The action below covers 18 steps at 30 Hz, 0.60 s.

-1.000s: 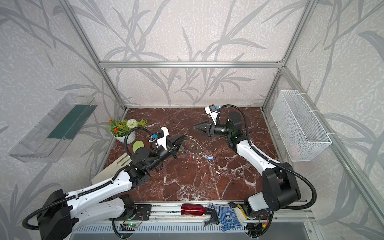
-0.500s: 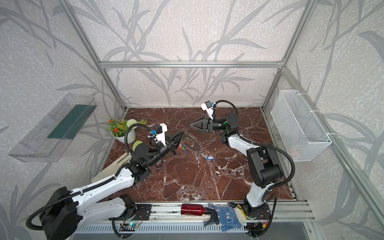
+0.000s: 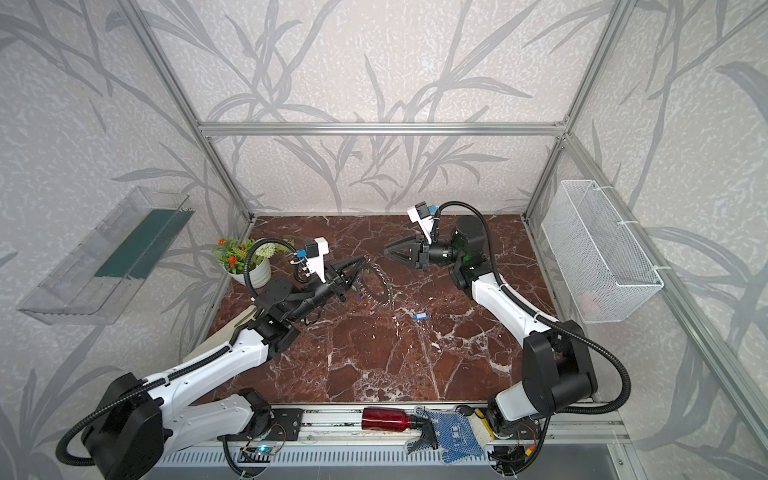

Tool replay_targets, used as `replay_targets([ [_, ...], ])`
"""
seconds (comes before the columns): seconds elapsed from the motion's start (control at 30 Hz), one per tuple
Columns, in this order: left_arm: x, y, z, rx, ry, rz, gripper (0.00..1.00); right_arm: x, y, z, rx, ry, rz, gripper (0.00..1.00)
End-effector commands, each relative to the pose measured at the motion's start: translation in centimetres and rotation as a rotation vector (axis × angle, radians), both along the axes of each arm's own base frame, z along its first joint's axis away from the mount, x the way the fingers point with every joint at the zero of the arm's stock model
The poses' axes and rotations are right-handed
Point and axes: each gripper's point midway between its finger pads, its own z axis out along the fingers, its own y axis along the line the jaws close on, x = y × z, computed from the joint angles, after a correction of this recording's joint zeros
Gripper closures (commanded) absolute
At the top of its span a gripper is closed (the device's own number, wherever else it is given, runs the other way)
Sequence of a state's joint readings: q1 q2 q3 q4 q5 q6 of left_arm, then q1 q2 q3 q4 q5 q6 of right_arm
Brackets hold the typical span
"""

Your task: Put the keys on the keyring

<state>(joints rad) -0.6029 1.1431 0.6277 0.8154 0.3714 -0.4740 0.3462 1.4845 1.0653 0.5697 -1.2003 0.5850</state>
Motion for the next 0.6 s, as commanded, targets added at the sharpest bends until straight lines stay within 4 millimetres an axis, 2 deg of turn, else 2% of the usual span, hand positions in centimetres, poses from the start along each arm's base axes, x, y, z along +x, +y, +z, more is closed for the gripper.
replay_targets([
  [0.0, -1.2, -0.1, 4.8, -0.089, -0.116, -0.088, 1.00, 0.3, 0.2, -1.4, -0.043, 0.012, -0.022, 0.67],
  [0.27, -1.1, -1.1, 5.2, -0.112, -0.114, -0.212, 1.00, -0.5, 0.3, -1.1, -0.061, -0.003, -0.015, 0.67],
  [0.57, -0.5, -1.4, 5.3, -0.156, -0.096, -0.287, 1.00, -1.0, 0.3, -0.4, -0.030, -0.011, 0.010, 0.69],
])
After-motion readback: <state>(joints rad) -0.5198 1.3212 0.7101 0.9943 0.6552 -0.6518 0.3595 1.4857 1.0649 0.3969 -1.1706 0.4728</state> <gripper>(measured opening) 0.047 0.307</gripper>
